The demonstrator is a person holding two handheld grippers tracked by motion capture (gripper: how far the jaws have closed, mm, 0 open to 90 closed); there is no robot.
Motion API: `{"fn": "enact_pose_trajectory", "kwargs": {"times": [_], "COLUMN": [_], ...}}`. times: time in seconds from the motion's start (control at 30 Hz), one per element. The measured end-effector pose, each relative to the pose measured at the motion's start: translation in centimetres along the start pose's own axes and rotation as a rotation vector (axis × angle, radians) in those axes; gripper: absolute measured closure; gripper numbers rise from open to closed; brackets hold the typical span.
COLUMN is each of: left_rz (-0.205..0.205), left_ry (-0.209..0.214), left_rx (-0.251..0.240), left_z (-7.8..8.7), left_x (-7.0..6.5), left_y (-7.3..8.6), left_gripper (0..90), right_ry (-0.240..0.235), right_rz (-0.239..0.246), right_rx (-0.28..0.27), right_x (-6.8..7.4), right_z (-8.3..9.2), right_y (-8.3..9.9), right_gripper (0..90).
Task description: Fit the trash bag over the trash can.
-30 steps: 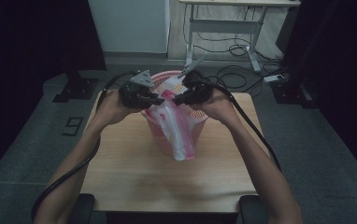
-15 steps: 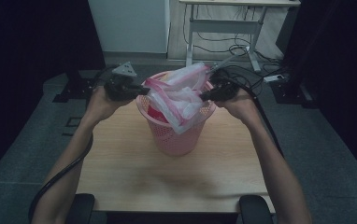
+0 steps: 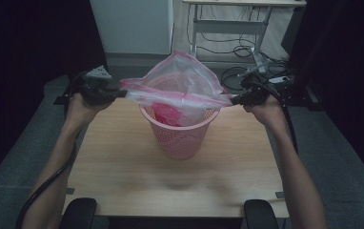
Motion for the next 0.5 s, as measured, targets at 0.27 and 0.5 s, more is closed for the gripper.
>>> {"fn": "enact_pose_trajectory", "kwargs": {"times": [0.27,0.5], "left_rz": [0.079,0.072], "left_ry": [0.076,0.113], "left_rx": [-0.031,-0.020], "left_z": [0.6,2.3], "left_x": [0.7,0.5], "left_y": [0.9,0.0], "left_gripper": [50.9,31.7], "right_ry": [-0.025,-0.043], "right_rz": [-0.036,-0.028], "right_rx": [-0.011,-0.042], "right_x": [-0.6,-0.2], "right_z": [0.2,0.9], "right_y": [0.6,-0.2], "right_gripper": [79.6,64.1]}}
Point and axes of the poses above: each handheld gripper's, and its own axes: z roughly backward along the jaws, y roughly out of its underside, x roughly to its left, the point moved 4 cm from there along -z, roughly forward along the jaws, and after that the axes turned 3 degrees about -x, right-handed, at the moved point
